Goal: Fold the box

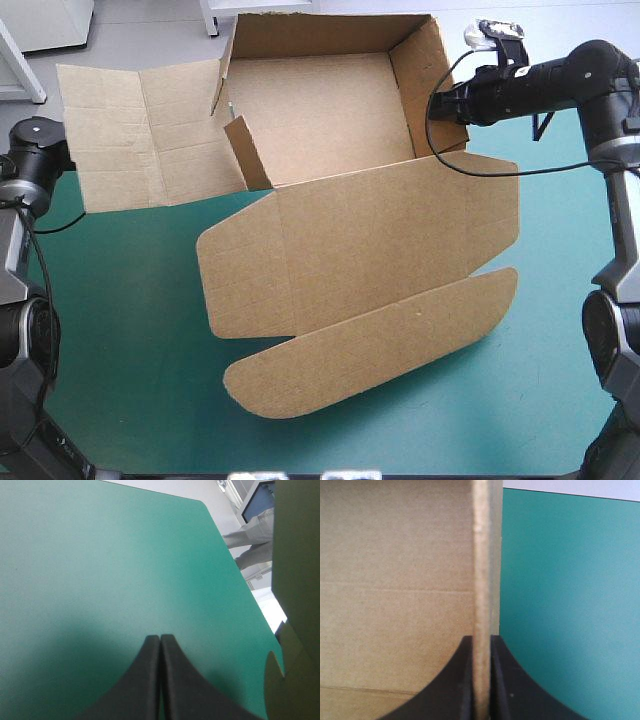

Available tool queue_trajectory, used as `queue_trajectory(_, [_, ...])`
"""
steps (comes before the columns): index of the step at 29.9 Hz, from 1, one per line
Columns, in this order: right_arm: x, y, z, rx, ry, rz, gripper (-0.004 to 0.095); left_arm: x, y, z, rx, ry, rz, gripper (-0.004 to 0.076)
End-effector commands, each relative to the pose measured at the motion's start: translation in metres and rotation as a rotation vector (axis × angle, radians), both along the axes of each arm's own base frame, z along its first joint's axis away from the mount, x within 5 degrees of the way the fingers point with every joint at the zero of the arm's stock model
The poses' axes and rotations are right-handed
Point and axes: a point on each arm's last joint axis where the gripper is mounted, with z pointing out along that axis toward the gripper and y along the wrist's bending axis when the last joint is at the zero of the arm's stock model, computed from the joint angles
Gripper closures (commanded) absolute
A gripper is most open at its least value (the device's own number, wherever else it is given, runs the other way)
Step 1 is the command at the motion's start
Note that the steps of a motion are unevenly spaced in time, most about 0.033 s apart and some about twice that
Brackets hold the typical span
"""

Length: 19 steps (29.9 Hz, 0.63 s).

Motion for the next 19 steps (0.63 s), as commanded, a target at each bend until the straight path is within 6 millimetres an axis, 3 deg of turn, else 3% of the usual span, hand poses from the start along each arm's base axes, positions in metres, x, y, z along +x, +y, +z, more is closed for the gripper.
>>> queue_trajectory(1, [-0.010,0.006,0.028,0.089,-0.095,-0.011,0.0907,-0.024,-0.013,0.042,-0.086,-0.089,-0.079,0.0732])
queue_trajectory(19, [0.020,0.026,-0.009,0.052,-0.038,-0.033,0.0907,-0.043,-0.023,0.067,-0.104,-0.122,-0.088,0.0732])
